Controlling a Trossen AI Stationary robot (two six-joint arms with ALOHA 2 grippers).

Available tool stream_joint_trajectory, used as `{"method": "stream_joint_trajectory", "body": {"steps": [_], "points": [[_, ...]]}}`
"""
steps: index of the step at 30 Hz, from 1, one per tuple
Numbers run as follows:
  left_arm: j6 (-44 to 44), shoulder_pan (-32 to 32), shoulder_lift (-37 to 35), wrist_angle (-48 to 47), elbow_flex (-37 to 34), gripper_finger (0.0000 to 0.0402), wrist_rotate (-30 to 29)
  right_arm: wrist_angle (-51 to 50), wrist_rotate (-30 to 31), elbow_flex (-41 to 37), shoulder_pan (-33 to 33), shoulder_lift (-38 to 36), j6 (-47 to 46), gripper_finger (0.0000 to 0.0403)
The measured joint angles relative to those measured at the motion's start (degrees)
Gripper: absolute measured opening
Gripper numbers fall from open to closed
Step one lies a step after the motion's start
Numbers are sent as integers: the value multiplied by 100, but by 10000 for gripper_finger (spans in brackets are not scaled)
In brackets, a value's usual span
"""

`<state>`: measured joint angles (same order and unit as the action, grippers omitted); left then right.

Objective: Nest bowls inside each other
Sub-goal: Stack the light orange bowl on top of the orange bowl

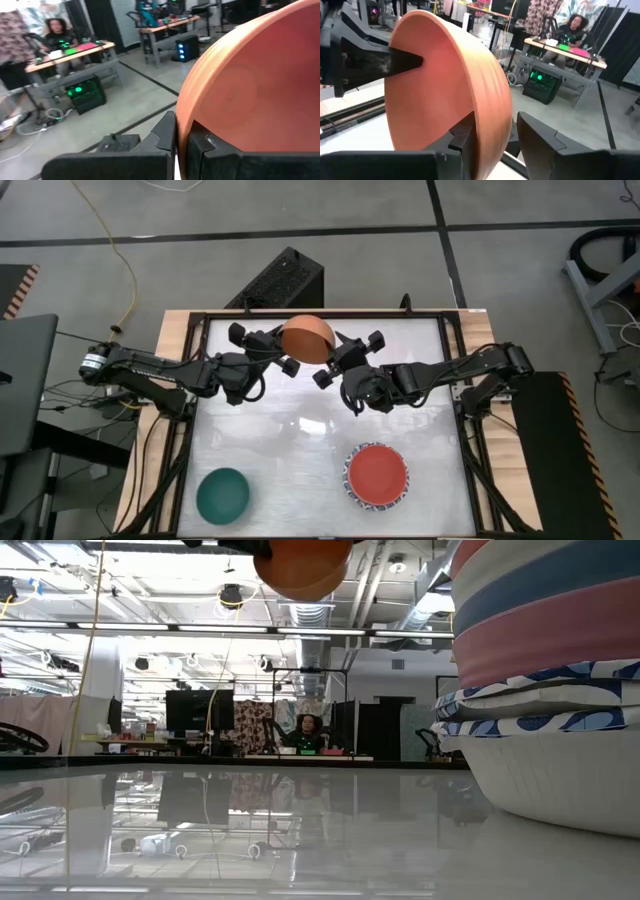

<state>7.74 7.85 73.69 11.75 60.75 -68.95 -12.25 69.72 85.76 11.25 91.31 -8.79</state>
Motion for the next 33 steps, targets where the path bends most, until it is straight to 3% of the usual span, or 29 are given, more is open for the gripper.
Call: {"method": "stream_joint_trajectory", "body": {"steps": [3,8,13,18,22,26,29,33], "points": [[23,-1,-9,96,0,0,282,-144,-114,0,-94,-2,-348,133],[196,-47,-16,266,0,13,776,-405,32,0,-248,-17,-629,24],[334,-22,-85,277,0,74,1171,-667,-252,-2,-380,-47,-1092,9],[-25,-36,-449,-170,0,162,2179,-1566,-1525,0,-654,-298,-2315,5],[-282,-69,-812,-735,102,215,2421,-2306,-2601,-2,-931,-496,-2819,5],[-492,78,-1241,-1808,469,234,3283,-3187,-4052,-2,-1014,-867,-3190,5],[-610,241,-1532,-2857,871,234,4023,-3808,-4910,-2,-696,-1139,-3665,4],[-1026,446,-1802,-4199,1510,234,4666,-4193,-5408,-3,94,-1419,-4418,4]]}}
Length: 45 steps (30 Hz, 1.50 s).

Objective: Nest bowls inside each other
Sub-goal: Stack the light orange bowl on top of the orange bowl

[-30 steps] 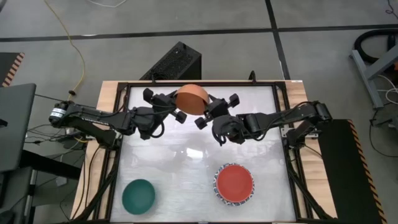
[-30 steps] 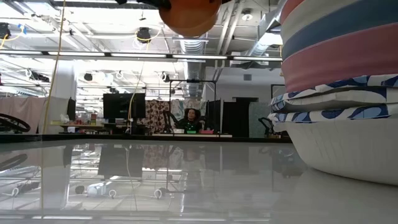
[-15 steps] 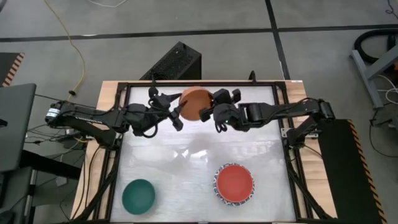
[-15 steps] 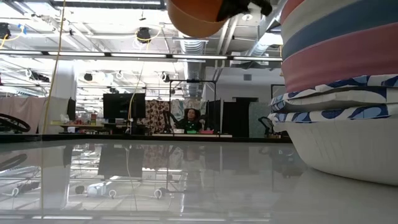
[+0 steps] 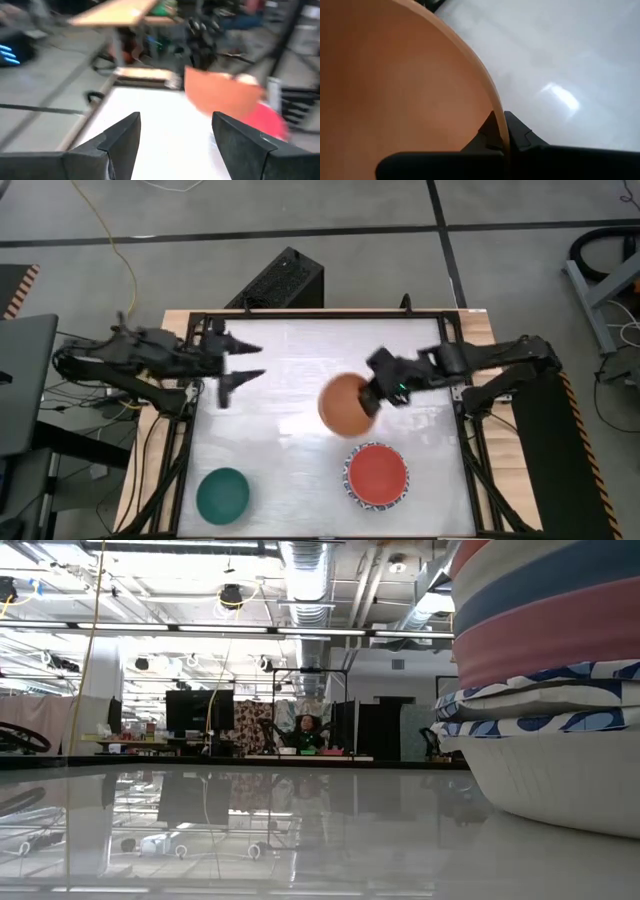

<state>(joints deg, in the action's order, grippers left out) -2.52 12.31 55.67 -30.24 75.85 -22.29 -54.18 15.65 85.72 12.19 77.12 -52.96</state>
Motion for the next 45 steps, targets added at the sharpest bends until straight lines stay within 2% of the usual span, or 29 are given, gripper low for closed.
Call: {"method": "stream_joint_trajectory", "body": {"steps": [4,7,14,19,21,25,29,37,42,45], "points": [[-727,194,-139,-850,424,234,848,-134,-97,6,930,-2,-773,4],[-1252,311,-203,-1113,455,234,1166,-310,-70,3,1507,205,-1414,4],[-2240,648,-132,-1694,455,234,1330,-606,92,-1,2522,739,-2947,4],[-2587,817,-5,-1660,452,233,1300,-1301,246,1,3143,722,-4443,4],[-2662,886,71,-1664,453,233,1297,-1564,495,-1,3425,650,-4940,4],[-2696,974,216,-1665,451,233,1301,-2090,520,3,3799,588,-5685,4],[-2674,991,365,-1663,451,233,1297,-2165,411,3,3804,599,-5783,4],[-2751,991,402,-1662,451,233,1353,-2073,379,-13,3346,626,-4902,4],[-2774,991,393,-1718,451,233,1453,-1632,29,-447,3141,631,-4658,4],[-2774,991,393,-1722,451,233,1459,-1362,22,-578,3066,620,-4558,4]]}}
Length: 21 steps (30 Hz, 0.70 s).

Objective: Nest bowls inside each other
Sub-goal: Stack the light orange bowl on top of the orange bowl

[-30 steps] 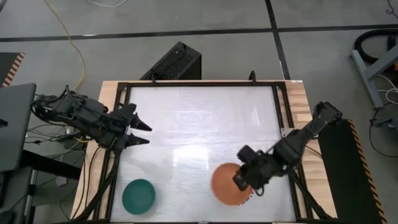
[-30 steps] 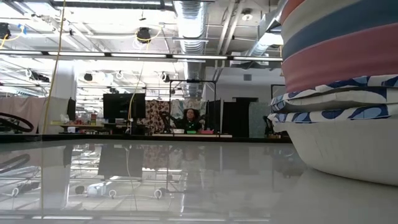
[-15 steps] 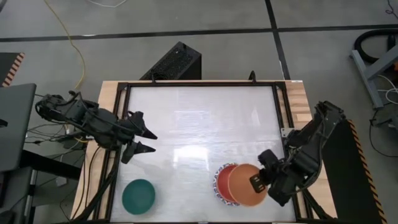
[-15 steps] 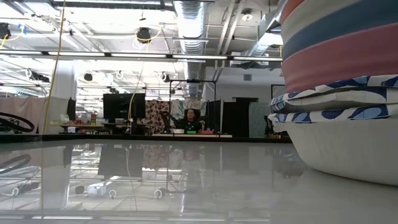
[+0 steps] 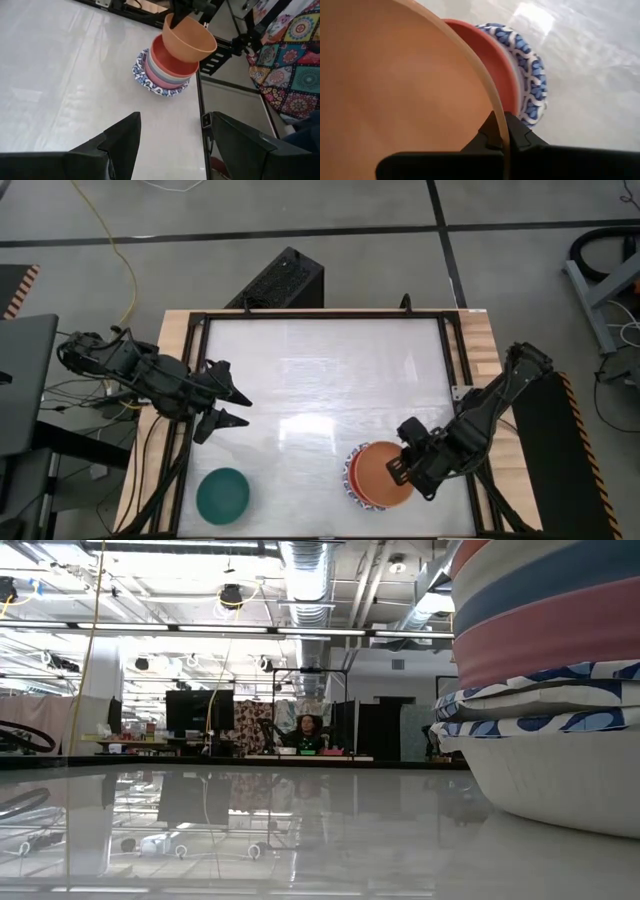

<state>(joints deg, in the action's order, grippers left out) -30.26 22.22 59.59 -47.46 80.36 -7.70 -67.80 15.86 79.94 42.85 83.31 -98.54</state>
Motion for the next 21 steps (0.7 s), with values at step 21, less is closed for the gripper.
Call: {"method": "stream_joint_trajectory", "body": {"steps": [21], "points": [[-289,0,0,-337,0,233,291,890,-265,-622,-433,-5,748,50]]}}
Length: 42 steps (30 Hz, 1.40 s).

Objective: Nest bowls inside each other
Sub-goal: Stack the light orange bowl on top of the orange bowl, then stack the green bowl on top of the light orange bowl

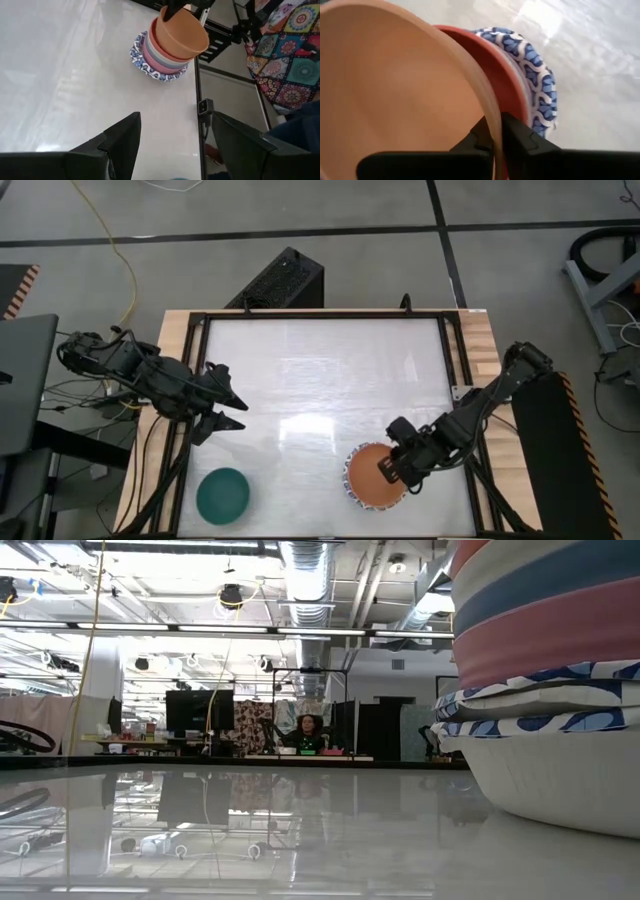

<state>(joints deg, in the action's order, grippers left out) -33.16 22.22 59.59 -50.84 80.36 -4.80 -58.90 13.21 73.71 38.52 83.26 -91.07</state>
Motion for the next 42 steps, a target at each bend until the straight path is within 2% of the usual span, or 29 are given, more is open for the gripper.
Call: {"method": "stream_joint_trajectory", "body": {"steps": [10,21,31,37,42], "points": [[-207,0,2,-153,0,233,-1,-301,-205,0,62,-2,28,105],[-568,26,156,-1308,-2,233,50,-344,-205,0,128,-41,94,234],[-569,184,286,-1427,0,233,-42,-306,-69,2,209,-309,157,240],[-557,211,304,-1474,0,233,-171,-211,745,2,514,-790,115,240],[-672,446,402,-2018,-33,233,-362,-218,1385,4,852,-1031,-48,240]]}}
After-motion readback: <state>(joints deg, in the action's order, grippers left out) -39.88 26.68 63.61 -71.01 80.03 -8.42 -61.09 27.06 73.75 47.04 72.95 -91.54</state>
